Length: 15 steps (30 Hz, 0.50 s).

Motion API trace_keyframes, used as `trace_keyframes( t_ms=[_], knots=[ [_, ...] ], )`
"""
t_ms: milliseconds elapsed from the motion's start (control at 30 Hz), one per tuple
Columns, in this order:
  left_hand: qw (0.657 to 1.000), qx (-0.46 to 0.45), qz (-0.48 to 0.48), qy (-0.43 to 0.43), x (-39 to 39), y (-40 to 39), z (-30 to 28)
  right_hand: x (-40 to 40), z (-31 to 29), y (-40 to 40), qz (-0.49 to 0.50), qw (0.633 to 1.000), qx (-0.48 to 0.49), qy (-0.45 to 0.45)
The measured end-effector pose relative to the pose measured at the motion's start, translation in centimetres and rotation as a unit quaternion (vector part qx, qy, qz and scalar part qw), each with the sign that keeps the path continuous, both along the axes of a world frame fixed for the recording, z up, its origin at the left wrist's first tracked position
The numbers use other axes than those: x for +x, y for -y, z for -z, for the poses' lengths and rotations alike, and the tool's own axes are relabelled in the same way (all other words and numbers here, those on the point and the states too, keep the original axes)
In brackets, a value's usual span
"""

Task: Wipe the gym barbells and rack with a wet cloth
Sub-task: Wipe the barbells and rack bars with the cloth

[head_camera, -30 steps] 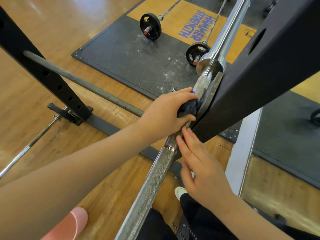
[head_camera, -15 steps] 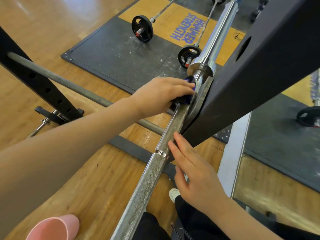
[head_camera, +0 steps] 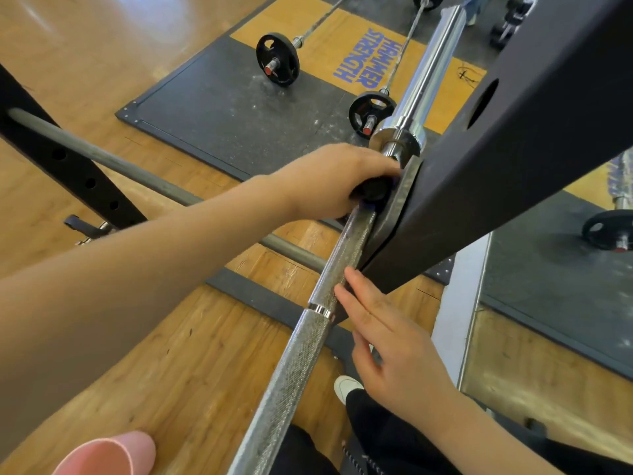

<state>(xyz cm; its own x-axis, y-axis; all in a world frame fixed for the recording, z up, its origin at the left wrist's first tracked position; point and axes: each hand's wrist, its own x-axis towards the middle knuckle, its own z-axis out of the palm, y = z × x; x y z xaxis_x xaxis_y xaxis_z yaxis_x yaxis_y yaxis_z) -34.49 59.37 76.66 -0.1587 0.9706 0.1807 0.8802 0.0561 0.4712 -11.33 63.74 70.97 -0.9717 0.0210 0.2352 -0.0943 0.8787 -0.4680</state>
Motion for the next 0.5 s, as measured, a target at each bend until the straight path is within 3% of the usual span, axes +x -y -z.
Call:
trace_keyframes(
  t_ms=[133,333,500],
  knots=[
    [0.987,-0.098,-0.052,0.114,0.3,-1.0,0.5,-0.1,0.2,0.4,0.006,1.0,-0.016,-0.005],
    [0.996,-0.04,-0.048,0.059,1.7,0.9,0.5,-0.1,0.2,0.6,0.011,0.999,-0.027,-0.018],
    [0.995,-0.096,0.012,-0.016,1.8,3.9,0.2,-0.2,0.0,-0.1,0.004,1.0,-0.01,-0.021]
  ],
)
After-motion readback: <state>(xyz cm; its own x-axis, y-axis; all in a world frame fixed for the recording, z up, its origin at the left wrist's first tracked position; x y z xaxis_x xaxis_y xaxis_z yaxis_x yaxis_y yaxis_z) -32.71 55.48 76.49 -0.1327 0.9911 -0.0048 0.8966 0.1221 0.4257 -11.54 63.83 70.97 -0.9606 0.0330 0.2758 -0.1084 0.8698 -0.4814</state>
